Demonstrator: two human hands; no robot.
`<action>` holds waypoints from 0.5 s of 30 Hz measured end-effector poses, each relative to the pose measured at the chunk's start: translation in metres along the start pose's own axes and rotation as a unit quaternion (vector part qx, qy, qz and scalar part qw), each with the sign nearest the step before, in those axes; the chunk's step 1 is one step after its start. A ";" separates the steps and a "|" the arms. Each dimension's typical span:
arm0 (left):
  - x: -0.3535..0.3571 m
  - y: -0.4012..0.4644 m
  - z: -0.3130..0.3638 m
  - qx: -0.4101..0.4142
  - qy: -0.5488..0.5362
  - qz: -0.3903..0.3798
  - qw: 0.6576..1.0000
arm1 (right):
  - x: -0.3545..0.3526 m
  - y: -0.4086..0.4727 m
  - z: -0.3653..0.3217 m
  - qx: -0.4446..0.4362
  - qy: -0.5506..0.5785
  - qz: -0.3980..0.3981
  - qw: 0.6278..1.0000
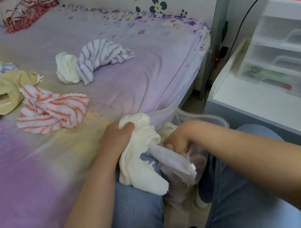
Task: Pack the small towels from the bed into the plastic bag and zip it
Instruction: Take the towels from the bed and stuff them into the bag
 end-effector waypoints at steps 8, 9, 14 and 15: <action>-0.009 -0.003 0.028 0.011 -0.153 0.079 0.985 | 0.019 -0.098 -0.015 -0.171 0.065 0.013 0.983; -0.014 -0.004 0.037 0.022 -0.188 0.111 0.976 | 0.026 -0.100 -0.021 -0.181 0.065 0.013 0.981; -0.012 -0.023 0.113 0.239 -0.248 0.088 0.935 | 0.030 -0.100 -0.045 -0.186 -0.002 0.159 0.970; 0.002 -0.033 0.127 0.299 -0.169 0.046 0.938 | 0.027 -0.103 -0.046 -0.183 -0.008 0.191 0.964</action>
Point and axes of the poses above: each hand's wrist, its own y-axis towards the middle knuckle, its own x-axis out of the palm, z = x × y, the point moved 10 cm from there along y, towards the middle knuckle
